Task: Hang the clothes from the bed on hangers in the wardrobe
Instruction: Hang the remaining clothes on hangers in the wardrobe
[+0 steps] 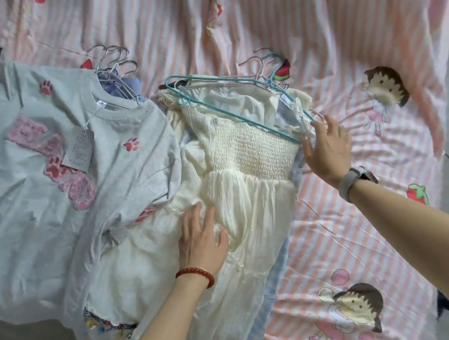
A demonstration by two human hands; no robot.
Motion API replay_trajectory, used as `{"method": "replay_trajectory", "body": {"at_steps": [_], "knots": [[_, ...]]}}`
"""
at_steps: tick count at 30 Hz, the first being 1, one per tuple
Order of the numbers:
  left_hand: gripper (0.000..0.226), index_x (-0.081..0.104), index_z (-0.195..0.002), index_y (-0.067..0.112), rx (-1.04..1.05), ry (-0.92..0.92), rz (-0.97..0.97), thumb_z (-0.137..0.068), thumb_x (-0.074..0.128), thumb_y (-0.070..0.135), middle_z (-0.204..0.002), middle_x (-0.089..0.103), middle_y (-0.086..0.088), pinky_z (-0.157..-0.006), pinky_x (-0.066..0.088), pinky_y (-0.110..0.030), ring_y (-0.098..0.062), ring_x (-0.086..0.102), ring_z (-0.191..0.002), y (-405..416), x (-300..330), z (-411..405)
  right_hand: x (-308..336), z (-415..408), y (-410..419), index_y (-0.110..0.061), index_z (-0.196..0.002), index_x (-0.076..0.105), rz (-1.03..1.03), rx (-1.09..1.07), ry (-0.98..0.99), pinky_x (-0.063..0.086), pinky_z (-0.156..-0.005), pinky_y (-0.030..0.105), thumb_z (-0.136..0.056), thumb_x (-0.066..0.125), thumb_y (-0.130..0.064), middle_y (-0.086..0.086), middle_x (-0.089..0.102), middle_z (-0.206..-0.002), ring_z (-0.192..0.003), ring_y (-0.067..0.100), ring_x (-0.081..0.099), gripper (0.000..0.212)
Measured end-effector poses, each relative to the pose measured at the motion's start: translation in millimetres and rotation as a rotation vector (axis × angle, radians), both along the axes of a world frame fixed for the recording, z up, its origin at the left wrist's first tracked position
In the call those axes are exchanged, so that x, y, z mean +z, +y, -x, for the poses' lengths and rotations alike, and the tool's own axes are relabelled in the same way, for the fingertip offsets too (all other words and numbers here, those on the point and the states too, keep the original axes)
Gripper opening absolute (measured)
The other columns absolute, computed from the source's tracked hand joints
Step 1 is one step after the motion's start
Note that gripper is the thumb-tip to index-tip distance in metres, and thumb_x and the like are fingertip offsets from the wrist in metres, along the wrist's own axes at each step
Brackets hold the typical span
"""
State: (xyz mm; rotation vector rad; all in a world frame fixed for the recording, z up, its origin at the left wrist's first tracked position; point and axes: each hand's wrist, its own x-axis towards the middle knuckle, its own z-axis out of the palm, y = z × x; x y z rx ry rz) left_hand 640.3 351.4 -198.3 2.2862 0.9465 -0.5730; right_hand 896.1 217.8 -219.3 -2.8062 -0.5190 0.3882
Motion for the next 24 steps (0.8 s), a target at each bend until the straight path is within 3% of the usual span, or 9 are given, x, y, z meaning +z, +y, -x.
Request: {"method": "replay_trajectory", "body": {"at_steps": [2, 4, 5, 7, 8, 12, 16, 21, 24], "knots": [[0.056, 0.017, -0.146, 0.023, 0.000, 0.048, 0.026, -0.095, 0.037, 0.035, -0.156, -0.003, 0.001, -0.115, 0.008, -0.038, -0.020, -0.007, -0.142, 1, -2, 0, -7, -11, -1, -0.010, -0.139, 0.027, 0.067, -0.040, 0.146, 0.018, -0.107, 0.054, -0.093, 0.041, -0.039, 0.017, 0.025, -0.148, -0.134, 0.036, 0.025, 0.056], [0.056, 0.015, -0.146, 0.023, -0.010, 0.085, 0.032, -0.096, 0.036, 0.036, -0.156, -0.003, 0.000, -0.115, 0.008, -0.037, -0.020, -0.007, -0.142, 4, -2, 0, -11, -21, 2, -0.003, -0.135, 0.029, -0.006, -0.123, 0.319, 0.036, -0.098, 0.048, -0.092, 0.042, -0.039, 0.025, 0.041, -0.135, -0.121, 0.039, 0.042, 0.058], [0.056, 0.014, -0.146, 0.022, -0.018, 0.095, 0.035, -0.096, 0.035, 0.036, -0.156, -0.003, 0.000, -0.115, 0.008, -0.036, -0.019, -0.007, -0.142, 5, -2, 0, -9, -23, 4, 0.001, -0.127, 0.038, -0.034, -0.150, 0.345, 0.041, -0.088, 0.043, -0.092, 0.043, -0.037, 0.028, 0.048, -0.126, -0.113, 0.040, 0.048, 0.052], [0.056, 0.014, -0.147, 0.022, -0.029, 0.107, 0.045, -0.097, 0.034, 0.036, -0.156, -0.001, 0.000, -0.115, 0.007, -0.035, -0.019, -0.005, -0.142, 9, 0, 0, -3, -24, 7, -0.002, -0.096, 0.053, -0.071, -0.193, 0.291, 0.037, -0.066, 0.035, -0.094, 0.040, -0.031, 0.026, 0.058, -0.103, -0.097, 0.040, 0.055, 0.032], [0.056, 0.014, -0.147, 0.021, -0.030, 0.109, 0.053, -0.097, 0.034, 0.036, -0.156, 0.000, 0.001, -0.115, 0.007, -0.035, -0.018, -0.005, -0.142, 11, 0, 1, -1, -23, 8, -0.004, -0.088, 0.054, -0.103, -0.224, 0.254, 0.033, -0.062, 0.032, -0.095, 0.038, -0.031, 0.021, 0.059, -0.093, -0.091, 0.038, 0.056, 0.031], [0.054, 0.020, -0.145, 0.020, 0.003, 0.087, 0.047, -0.096, 0.037, 0.034, -0.154, 0.014, -0.001, -0.112, 0.017, -0.035, -0.019, 0.010, -0.141, 17, 4, -4, 5, -14, 2, -0.004, -0.104, 0.052, -0.291, -0.433, 0.183, 0.034, -0.069, 0.031, -0.094, 0.041, -0.040, 0.009, 0.054, -0.094, -0.087, 0.026, 0.051, 0.039], [0.045, 0.038, -0.137, 0.017, 0.093, -0.053, -0.093, -0.094, 0.041, 0.029, -0.135, 0.038, -0.007, -0.100, 0.033, -0.032, -0.022, 0.034, -0.124, 25, 11, -24, 17, -16, -4, -0.001, -0.098, 0.052, -0.514, -0.595, 0.123, 0.030, -0.067, 0.028, -0.096, 0.042, -0.031, -0.003, 0.046, -0.072, -0.078, 0.021, 0.045, 0.032], [0.041, 0.044, -0.131, 0.013, 0.082, -0.149, -0.137, -0.092, 0.046, 0.024, -0.135, 0.039, -0.009, -0.103, 0.030, -0.036, -0.026, 0.036, -0.121, 46, 10, -63, 38, -32, -2, -0.012, -0.080, 0.043, -0.671, -0.603, 0.059, 0.030, -0.050, 0.017, -0.097, 0.040, -0.022, -0.007, 0.035, -0.062, -0.055, 0.004, 0.033, 0.020], [0.042, 0.042, -0.133, 0.014, 0.057, -0.155, -0.101, -0.093, 0.045, 0.025, -0.139, 0.037, -0.008, -0.105, 0.028, -0.036, -0.026, 0.036, -0.124, 58, 4, -86, 39, -33, -3, -0.010, -0.085, 0.050, -0.688, -0.566, 0.040, 0.026, -0.053, 0.023, -0.097, 0.039, -0.016, -0.006, 0.038, -0.064, -0.059, 0.011, 0.036, 0.017]]}}
